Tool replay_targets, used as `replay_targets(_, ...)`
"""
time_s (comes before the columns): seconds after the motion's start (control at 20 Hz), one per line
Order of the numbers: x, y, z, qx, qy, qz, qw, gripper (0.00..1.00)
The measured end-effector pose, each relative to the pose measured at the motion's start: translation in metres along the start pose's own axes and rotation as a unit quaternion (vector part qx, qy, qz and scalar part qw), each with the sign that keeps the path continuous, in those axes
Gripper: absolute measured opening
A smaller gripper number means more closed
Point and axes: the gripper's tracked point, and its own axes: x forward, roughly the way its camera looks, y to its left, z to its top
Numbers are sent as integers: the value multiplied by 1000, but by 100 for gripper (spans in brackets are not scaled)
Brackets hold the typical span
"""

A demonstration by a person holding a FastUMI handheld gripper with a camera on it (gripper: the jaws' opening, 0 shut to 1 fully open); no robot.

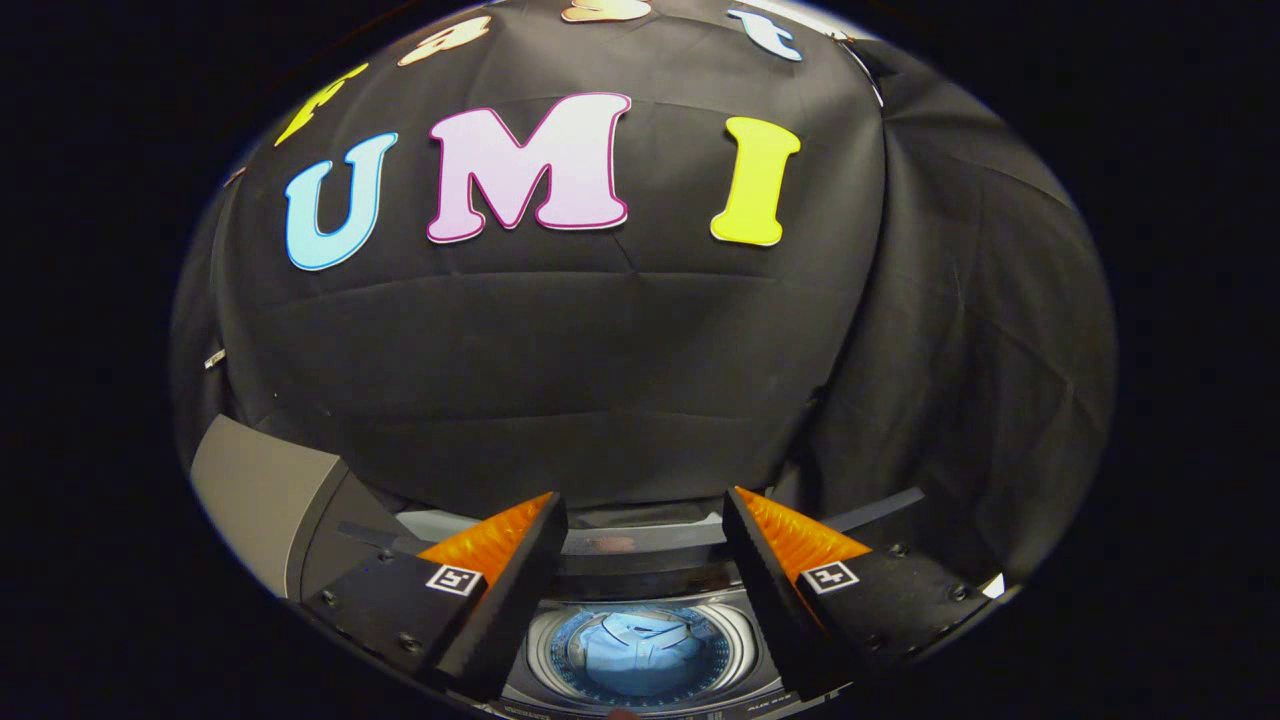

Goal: Put the clothes into the washing machine and then close the washing machine lid.

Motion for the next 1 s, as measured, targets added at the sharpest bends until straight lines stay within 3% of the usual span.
replay_targets(1.0,-18,0,-15,8,-22,11,1000,99)
